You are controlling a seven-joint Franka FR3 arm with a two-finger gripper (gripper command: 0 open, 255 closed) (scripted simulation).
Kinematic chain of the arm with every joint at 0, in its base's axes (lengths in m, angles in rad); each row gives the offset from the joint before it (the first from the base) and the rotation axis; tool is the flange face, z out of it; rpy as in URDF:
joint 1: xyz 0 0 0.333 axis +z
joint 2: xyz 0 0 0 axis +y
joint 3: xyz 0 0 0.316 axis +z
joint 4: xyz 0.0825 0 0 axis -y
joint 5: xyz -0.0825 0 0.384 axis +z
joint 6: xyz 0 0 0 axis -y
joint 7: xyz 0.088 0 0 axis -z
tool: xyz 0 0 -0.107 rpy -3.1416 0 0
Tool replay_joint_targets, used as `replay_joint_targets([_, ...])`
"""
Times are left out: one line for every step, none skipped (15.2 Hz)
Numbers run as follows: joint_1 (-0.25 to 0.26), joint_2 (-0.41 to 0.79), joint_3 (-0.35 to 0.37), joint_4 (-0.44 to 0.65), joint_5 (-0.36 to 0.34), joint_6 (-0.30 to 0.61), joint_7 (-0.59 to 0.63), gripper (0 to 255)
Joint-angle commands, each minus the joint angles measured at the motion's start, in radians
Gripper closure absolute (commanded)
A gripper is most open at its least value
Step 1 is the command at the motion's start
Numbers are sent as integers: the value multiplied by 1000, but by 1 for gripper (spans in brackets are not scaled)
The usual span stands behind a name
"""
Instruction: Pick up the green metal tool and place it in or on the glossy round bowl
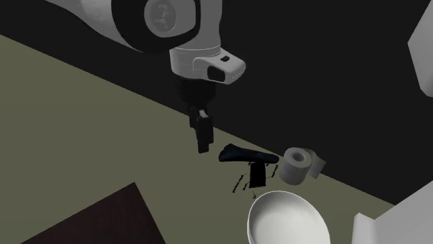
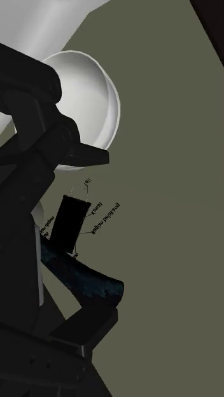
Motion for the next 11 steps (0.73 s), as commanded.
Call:
replay_joint_targets([-14,77,18,20,-2,63,74,0])
replay_joint_targets([-20,116,26,34,-6,92,111,0])
replay_joint_targets([-25,157,32,48,-12,121,148,0])
replay_joint_targets([-30,197,38,64,-19,148,185,0])
replay_joint_targets([-34,238,42,81,-28,174,222,0])
replay_joint_targets([-38,279,45,100,-37,199,259,0])
replay_joint_targets([-40,320,45,119,-48,223,296,0])
replay_joint_targets([-41,361,45,140,-60,246,333,0])
replay_joint_targets([-41,402,42,162,-72,267,370,0])
replay_joint_targets([-39,442,38,185,-84,287,405,0])
replay_joint_targets([-36,483,32,210,-95,306,440,0])
